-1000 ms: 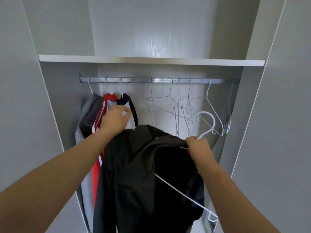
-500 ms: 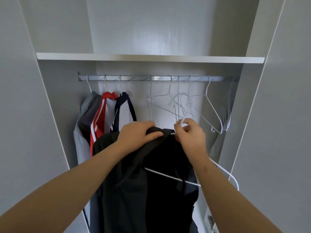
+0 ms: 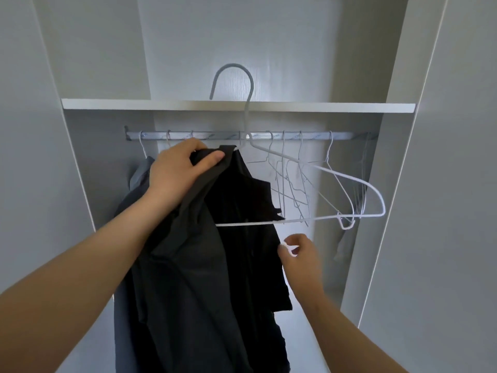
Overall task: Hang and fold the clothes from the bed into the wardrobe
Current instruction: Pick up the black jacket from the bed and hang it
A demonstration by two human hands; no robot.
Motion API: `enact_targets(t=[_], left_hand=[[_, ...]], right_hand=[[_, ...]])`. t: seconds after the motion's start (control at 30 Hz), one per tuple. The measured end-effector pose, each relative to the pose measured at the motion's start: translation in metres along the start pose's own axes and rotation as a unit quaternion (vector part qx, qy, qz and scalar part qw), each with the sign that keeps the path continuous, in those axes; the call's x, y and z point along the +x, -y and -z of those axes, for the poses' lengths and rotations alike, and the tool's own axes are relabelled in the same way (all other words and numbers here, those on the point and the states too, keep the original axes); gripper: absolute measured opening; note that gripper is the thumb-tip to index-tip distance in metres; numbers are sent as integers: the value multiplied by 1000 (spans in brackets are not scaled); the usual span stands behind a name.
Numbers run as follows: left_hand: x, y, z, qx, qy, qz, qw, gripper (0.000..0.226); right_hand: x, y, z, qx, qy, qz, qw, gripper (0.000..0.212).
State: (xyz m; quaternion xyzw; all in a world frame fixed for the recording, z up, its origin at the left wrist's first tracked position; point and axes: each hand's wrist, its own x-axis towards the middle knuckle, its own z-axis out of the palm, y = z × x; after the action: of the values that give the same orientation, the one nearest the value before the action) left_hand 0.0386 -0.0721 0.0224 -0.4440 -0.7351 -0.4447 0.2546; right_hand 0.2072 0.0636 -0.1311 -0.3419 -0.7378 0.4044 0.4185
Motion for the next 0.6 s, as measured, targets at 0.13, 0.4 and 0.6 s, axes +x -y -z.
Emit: enact_targets(t=[0.13, 0.4, 0.6], left_hand=[[1, -7, 14, -35, 5, -7, 999, 32], [-7, 22, 40, -67, 70, -19, 995, 33], [-14, 51, 40, 12, 138, -52, 989, 38]], right_hand=[[7, -12, -15, -121, 200, -94, 968, 25], [27, -20, 8, -12, 106, -56, 993, 17], [48, -18, 44, -47, 104, -8, 993, 14]])
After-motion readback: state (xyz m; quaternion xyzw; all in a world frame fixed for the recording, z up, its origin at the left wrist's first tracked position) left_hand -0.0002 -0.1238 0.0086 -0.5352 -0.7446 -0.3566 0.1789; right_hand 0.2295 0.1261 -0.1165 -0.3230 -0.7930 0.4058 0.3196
